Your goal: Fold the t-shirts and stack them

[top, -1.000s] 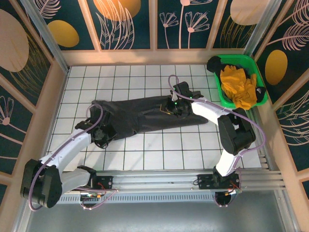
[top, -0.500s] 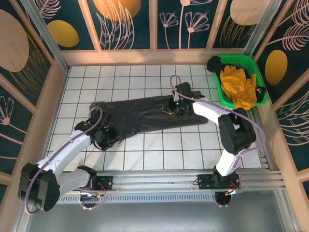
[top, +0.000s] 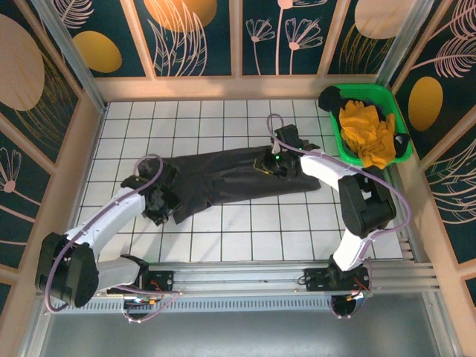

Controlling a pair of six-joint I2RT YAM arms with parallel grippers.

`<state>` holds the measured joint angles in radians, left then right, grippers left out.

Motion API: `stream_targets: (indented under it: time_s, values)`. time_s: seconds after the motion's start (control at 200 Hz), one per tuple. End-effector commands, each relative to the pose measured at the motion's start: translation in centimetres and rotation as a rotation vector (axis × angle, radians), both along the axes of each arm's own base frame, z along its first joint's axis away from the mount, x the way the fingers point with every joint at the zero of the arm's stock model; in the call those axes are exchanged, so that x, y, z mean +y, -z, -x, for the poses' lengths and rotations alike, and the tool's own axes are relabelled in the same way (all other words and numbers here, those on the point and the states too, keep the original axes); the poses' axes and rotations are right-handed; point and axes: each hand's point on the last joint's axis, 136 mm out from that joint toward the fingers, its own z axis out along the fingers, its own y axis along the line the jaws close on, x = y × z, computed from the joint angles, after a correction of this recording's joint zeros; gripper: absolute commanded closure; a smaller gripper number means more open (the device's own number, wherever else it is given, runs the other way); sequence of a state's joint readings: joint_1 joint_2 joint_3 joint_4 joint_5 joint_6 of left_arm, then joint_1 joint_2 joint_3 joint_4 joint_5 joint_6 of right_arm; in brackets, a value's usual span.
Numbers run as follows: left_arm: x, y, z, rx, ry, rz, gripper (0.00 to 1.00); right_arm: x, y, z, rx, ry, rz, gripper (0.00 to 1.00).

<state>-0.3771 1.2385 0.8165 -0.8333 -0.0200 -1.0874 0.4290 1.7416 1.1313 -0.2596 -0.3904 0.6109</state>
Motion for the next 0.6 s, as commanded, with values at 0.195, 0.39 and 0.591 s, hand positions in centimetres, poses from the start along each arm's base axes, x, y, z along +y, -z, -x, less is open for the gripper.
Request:
stream_targets:
  time_s: [0.195, 0.39, 0.591]
  values:
    - [4.4, -5.2, -12.9, -0.276, -0.162, -0.057, 0.53, -8.5, -0.7, -5.2, -0.012, 0.281, 0.012, 0.78]
    - [7.9, 0.3, -18.8, -0.228, -0.241, -0.042, 0.61, -10.4, 2.3, -8.1, 0.042, 0.347, 0.096, 0.79]
    - [12.2, 5.4, -18.8, -0.119, -0.250, -0.110, 0.66, -13.0, 7.9, -8.1, 0.201, 0.375, 0.300, 0.81]
